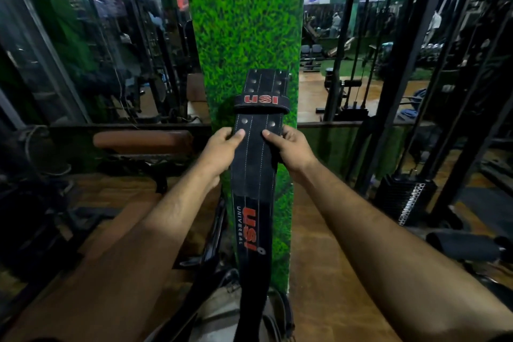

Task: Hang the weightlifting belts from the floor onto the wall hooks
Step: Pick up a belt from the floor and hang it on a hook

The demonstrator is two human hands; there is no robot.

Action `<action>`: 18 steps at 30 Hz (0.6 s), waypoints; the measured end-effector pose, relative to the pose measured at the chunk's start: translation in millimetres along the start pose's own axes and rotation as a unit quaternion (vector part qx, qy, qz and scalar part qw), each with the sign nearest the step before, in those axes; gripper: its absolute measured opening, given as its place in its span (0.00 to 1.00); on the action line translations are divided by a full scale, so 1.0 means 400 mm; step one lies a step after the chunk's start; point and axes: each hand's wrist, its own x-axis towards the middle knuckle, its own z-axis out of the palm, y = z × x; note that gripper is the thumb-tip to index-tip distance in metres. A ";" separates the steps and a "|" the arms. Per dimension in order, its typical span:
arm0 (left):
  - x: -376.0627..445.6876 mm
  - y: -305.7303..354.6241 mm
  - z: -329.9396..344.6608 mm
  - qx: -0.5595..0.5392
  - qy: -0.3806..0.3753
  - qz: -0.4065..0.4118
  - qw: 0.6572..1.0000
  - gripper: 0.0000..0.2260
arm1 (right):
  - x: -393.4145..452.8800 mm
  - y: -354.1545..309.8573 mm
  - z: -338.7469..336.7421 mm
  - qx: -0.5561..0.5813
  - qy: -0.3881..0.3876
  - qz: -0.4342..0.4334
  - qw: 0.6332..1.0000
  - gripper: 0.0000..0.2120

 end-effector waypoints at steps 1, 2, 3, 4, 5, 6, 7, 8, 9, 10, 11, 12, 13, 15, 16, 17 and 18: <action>0.008 0.017 -0.006 -0.007 -0.013 0.018 1.000 0.16 | 0.002 -0.013 0.007 -0.011 -0.003 -0.029 1.000 0.10; 0.015 0.032 -0.010 -0.014 -0.023 0.037 0.999 0.11 | 0.001 -0.030 0.016 -0.016 -0.004 -0.048 0.999 0.10; 0.019 0.044 -0.012 -0.021 -0.029 0.060 0.998 0.10 | 0.007 -0.045 0.023 -0.015 -0.004 -0.059 0.998 0.11; 0.020 0.055 -0.014 -0.029 -0.033 0.085 0.995 0.09 | 0.011 -0.062 0.033 -0.010 -0.001 -0.063 0.998 0.13; 0.020 0.064 -0.014 -0.039 -0.036 0.106 0.993 0.09 | 0.017 -0.078 0.046 0.004 0.009 -0.063 0.998 0.14; 0.023 0.072 -0.013 -0.045 -0.038 0.120 0.991 0.10 | 0.020 -0.098 0.063 0.014 0.029 -0.061 0.998 0.15; 0.024 0.083 -0.010 -0.049 -0.040 0.131 0.989 0.10 | 0.024 -0.115 0.080 0.026 0.047 -0.063 0.997 0.15; 0.027 0.097 -0.008 -0.055 -0.042 0.138 0.988 0.09 | 0.025 -0.136 0.096 0.028 0.066 -0.069 0.995 0.15; 0.031 0.113 -0.006 -0.060 -0.044 0.144 0.987 0.09 | 0.032 -0.151 0.103 0.027 0.091 -0.086 0.992 0.11; 0.037 0.129 -0.005 -0.065 -0.047 0.155 0.985 0.09 | 0.031 -0.171 0.110 0.022 0.107 -0.102 0.989 0.05; 0.041 0.145 -0.006 -0.071 -0.046 0.165 0.983 0.08 | 0.034 -0.189 0.116 0.018 0.119 -0.119 0.986 0.01; 0.046 0.161 -0.005 -0.082 -0.043 0.173 0.981 0.08 | 0.040 -0.206 0.120 0.012 0.135 -0.131 0.982 0.05; 0.048 0.176 -0.001 -0.097 -0.035 0.176 0.979 0.07 | 0.050 -0.220 0.123 0.011 0.146 -0.140 0.979 0.05; 0.048 0.197 0.011 -0.131 -0.023 0.173 0.976 0.06 | 0.066 -0.249 0.131 0.021 0.171 -0.164 0.971 0.04; 0.049 0.206 0.021 -0.149 -0.021 0.168 0.974 0.07 | 0.079 -0.265 0.130 0.019 0.180 -0.176 0.968 0.06; 0.051 0.211 0.030 -0.166 -0.024 0.156 0.973 0.08 | 0.089 -0.284 0.127 0.016 0.191 -0.193 0.962 0.07; 0.049 0.218 0.036 -0.181 -0.029 0.151 0.971 0.08 | 0.096 -0.300 0.125 0.009 0.201 -0.211 0.957 0.05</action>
